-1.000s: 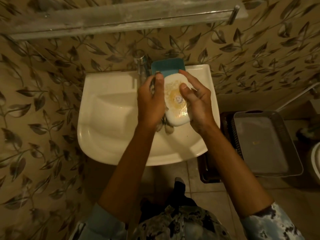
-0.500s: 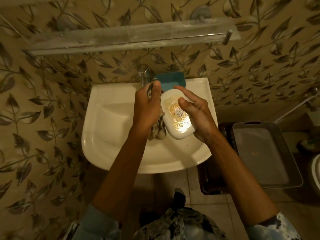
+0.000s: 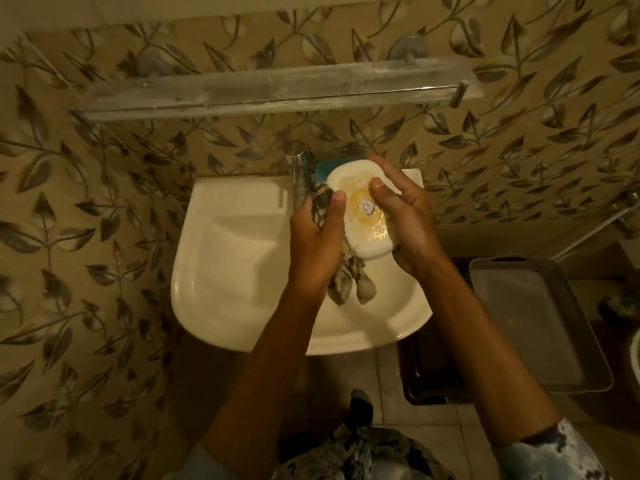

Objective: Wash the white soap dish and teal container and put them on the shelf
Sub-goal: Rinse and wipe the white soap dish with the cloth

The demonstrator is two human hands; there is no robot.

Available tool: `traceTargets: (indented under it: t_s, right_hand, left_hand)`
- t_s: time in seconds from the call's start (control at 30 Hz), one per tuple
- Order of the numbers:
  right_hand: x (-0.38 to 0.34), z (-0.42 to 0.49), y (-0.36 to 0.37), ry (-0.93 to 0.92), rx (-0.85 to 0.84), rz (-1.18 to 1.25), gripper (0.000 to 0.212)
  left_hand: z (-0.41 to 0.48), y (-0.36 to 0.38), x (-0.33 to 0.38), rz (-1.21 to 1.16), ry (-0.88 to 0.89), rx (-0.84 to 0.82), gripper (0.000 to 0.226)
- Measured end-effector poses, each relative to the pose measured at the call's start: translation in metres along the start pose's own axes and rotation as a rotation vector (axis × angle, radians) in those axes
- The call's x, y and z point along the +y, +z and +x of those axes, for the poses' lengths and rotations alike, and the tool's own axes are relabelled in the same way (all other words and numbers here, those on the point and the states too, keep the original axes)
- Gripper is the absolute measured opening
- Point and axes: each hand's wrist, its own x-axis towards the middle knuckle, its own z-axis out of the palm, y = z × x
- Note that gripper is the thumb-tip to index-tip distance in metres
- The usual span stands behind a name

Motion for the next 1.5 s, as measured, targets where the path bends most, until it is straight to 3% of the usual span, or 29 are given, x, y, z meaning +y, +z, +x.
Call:
traceTargets:
  t_s: [0.1,0.17,0.27,0.37,0.47,0.53,0.83,1.0,1.2,1.3,1.4,1.5]
  right_hand:
    - [-0.008,-0.003,-0.006,0.062,-0.226,-0.093,0.038]
    - [-0.014,0.000,-0.011,0.078,-0.289,-0.162,0.044]
    - [-0.017,-0.001,-0.014,0.113,-0.176,0.129,0.059]
    - [-0.004,-0.013,-0.002,0.131,-0.021,0.442,0.048]
    - [0.008,-0.026,0.015,0.152,0.217,0.356,0.018]
    - [0.011,-0.030,0.014,0.130,0.244,0.244,0.009]
    - [-0.015,-0.012,-0.020,0.048,-0.091,-0.121,0.007]
    - [-0.028,-0.001,-0.022,-0.036,-0.159,-0.206,0.011]
    - [-0.040,0.006,-0.013,-0.215,0.057,-0.137,0.006]
    - [-0.031,0.000,-0.010,-0.189,0.013,-0.163,0.011]
    - [-0.023,-0.006,-0.010,-0.152,-0.114,-0.221,0.016]
    - [-0.022,-0.007,-0.008,-0.152,-0.092,-0.190,0.015]
  left_hand:
    - [0.013,-0.016,0.008,-0.020,-0.041,-0.015,0.028]
    - [0.016,-0.022,0.009,-0.130,-0.096,-0.080,0.025]
    - [0.009,-0.020,0.010,-0.359,-0.123,-0.011,0.030]
    - [-0.001,-0.011,0.006,-0.460,-0.077,0.110,0.031]
    - [-0.018,-0.002,-0.008,-0.308,0.007,0.147,0.028]
    - [-0.022,-0.004,-0.016,-0.202,0.021,0.151,0.027]
    - [0.023,-0.030,0.017,0.361,0.112,-0.311,0.026]
    - [0.031,-0.029,0.018,0.302,-0.005,-0.392,0.038]
    - [0.009,-0.017,-0.001,0.082,0.014,-0.204,0.040]
    - [0.014,-0.022,0.006,0.162,0.049,-0.133,0.038]
    - [0.026,-0.031,0.023,0.379,0.134,-0.180,0.038]
    - [0.030,-0.030,0.033,0.460,0.198,-0.194,0.037]
